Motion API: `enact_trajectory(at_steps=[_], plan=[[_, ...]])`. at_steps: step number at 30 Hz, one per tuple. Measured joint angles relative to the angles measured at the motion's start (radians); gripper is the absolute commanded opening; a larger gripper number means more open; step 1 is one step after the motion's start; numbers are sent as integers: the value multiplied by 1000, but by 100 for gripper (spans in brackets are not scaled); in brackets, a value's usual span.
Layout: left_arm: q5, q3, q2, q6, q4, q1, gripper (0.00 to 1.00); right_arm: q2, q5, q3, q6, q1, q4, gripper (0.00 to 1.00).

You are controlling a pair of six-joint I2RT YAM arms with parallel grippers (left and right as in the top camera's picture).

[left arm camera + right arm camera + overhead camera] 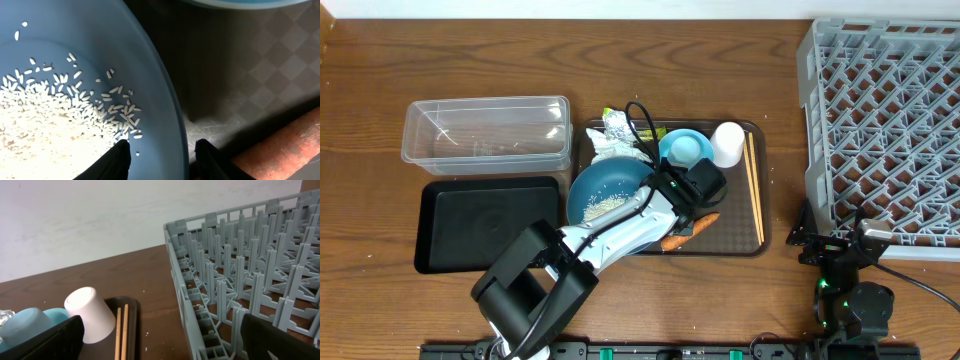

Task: Sort waste into correct bins and load items into the dishwasher rack
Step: 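Grasp the blue bowl rim with the left gripper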

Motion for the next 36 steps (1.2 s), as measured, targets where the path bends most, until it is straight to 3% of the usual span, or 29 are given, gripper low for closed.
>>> enact_trajectory(at_steps=[4,12,19,33,36], plan=[[0,0,0,-2,0,0,36,0,0,0,0,0,0,99],[0,0,0,0,0,0,35,0,0,0,0,0,0,99],[0,0,0,-1,0,0,21,0,0,0,0,0,0,99],[0,0,-58,0,2,0,20,0,0,0,0,0,0,99],[0,0,-61,2,2,0,27,0,0,0,0,0,0,99]])
